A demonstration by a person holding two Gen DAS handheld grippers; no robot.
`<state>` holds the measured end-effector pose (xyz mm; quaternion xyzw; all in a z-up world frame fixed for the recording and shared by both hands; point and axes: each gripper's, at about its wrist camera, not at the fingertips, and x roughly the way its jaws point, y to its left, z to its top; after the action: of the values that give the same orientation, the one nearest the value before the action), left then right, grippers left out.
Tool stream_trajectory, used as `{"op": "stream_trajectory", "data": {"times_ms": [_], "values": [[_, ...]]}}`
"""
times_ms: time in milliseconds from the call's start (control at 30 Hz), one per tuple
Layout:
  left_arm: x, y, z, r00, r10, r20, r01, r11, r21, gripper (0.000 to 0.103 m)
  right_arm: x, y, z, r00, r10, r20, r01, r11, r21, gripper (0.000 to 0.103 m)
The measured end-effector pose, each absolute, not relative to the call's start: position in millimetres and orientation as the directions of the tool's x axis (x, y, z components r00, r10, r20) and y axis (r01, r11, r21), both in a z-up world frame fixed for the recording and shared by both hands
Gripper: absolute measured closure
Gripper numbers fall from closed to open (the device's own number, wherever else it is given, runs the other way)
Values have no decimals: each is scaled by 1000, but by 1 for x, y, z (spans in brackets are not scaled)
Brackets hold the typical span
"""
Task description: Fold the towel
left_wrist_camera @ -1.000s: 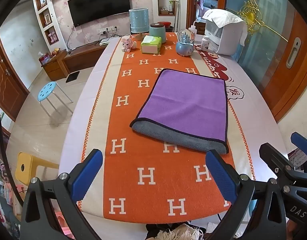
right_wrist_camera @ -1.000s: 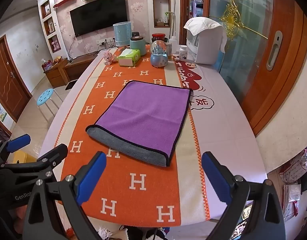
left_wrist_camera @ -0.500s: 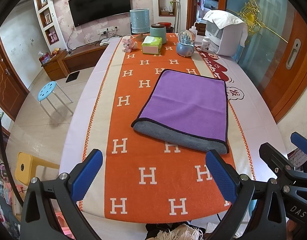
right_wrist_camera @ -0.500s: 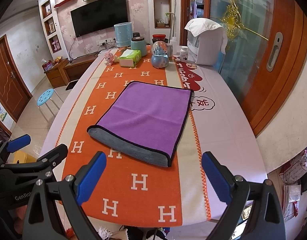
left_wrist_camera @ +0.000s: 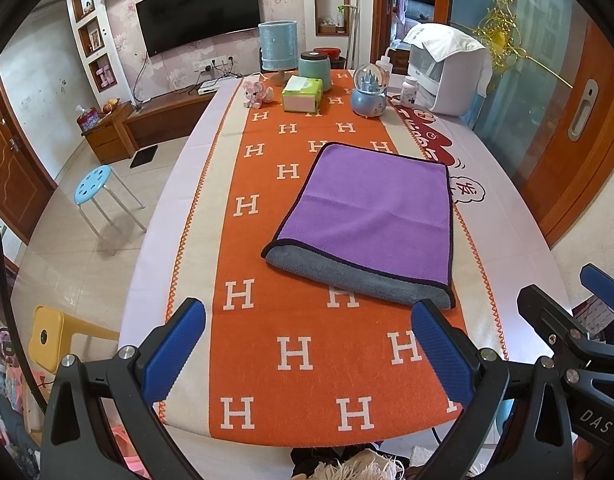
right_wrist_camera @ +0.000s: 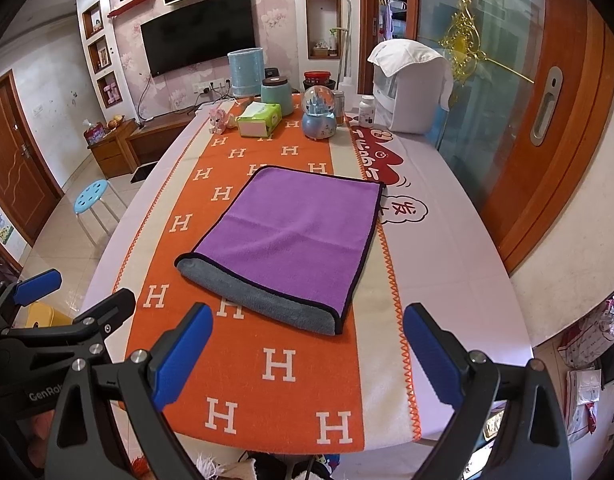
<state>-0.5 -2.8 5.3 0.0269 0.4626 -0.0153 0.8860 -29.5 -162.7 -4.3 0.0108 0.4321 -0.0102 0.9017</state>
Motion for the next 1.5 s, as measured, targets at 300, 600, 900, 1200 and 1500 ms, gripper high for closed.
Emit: {"op": "stream_trajectory", "data": {"times_ms": [300,600,900,1200,1500], "values": [[2,-6,7,583,-2,-813,54,998,36,1,-30,-162,-4,627,-9,-779,28,1000,11,7],[1,-5,6,582,-6,-813,55,998,32,1,-31,-163,-4,630,-8,-777,27,1000,12,7],[1,-6,6,582,-6,-813,55,998,32,1,-31,-163,-3,630,-7,-777,27,1000,13,7],[2,-6,5,583,-7,-813,55,998,31,1,-31,-163,-3,631,-6,-776,28,1000,15,7],[3,-7,5,582,-7,-813,57,998,32,1,-31,-161,16,629,-6,-777,32,999,18,7]]}}
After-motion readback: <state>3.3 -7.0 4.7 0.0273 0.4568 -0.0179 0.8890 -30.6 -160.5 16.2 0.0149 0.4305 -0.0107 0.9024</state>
